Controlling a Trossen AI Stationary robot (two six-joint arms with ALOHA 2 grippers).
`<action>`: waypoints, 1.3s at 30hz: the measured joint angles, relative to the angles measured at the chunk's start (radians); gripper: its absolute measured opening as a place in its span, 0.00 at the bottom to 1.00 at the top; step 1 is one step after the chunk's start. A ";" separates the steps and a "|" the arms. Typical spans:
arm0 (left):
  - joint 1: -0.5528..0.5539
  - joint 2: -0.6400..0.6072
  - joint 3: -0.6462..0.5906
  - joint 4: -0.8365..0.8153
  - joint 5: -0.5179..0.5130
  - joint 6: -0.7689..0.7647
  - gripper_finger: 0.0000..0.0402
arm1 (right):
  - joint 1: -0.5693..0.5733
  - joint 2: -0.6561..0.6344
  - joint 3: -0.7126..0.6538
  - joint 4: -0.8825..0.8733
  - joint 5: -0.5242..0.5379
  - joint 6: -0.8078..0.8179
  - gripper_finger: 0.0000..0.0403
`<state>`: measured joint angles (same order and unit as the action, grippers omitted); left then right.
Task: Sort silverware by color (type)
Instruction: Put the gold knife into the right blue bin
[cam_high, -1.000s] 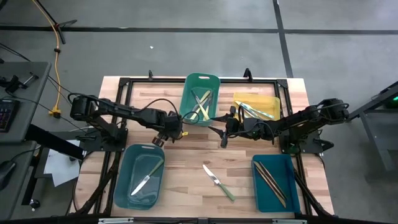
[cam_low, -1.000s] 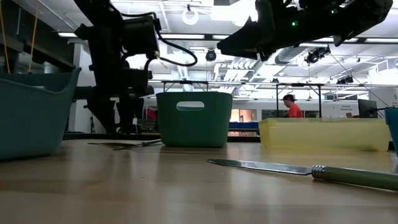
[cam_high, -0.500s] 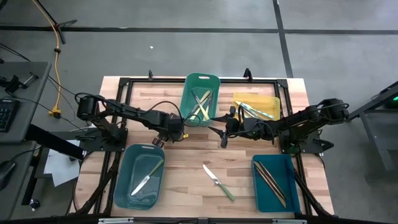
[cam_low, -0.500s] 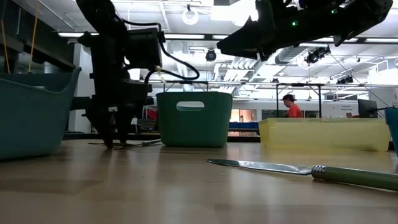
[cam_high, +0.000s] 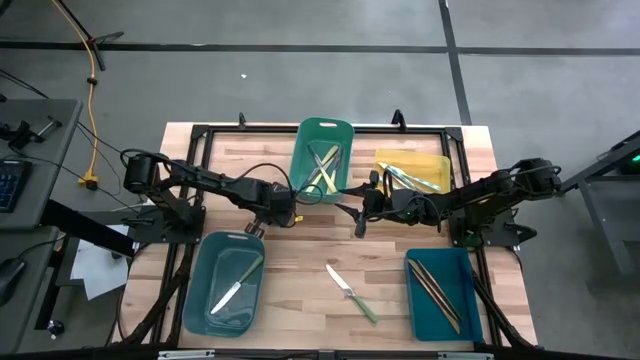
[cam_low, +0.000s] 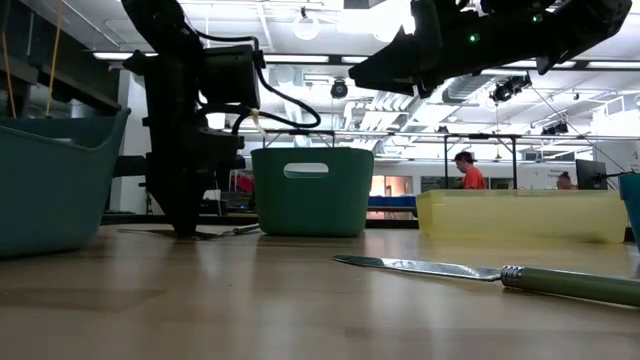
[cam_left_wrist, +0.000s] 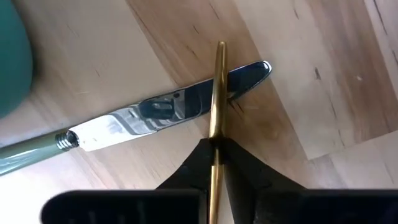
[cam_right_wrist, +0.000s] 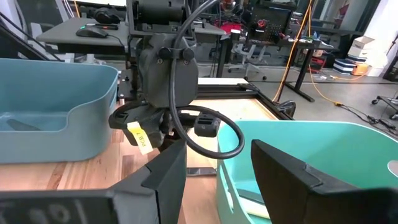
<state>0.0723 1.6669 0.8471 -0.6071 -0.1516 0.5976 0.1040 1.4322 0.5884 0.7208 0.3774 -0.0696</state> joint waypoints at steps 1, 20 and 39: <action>0.000 0.000 0.000 0.000 -0.001 -0.002 0.03 | 0.000 0.000 0.000 0.000 0.000 0.000 0.44; 0.002 0.004 0.226 -0.317 -0.022 -0.060 0.02 | 0.000 0.000 0.000 0.000 0.004 -0.002 0.44; -0.029 -0.333 0.279 -0.185 0.091 -0.330 0.02 | 0.000 0.000 0.000 -0.006 -0.001 0.015 0.44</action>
<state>0.0434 1.3343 1.1260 -0.7917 -0.0601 0.2674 0.1043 1.4322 0.5884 0.7153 0.3766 -0.0548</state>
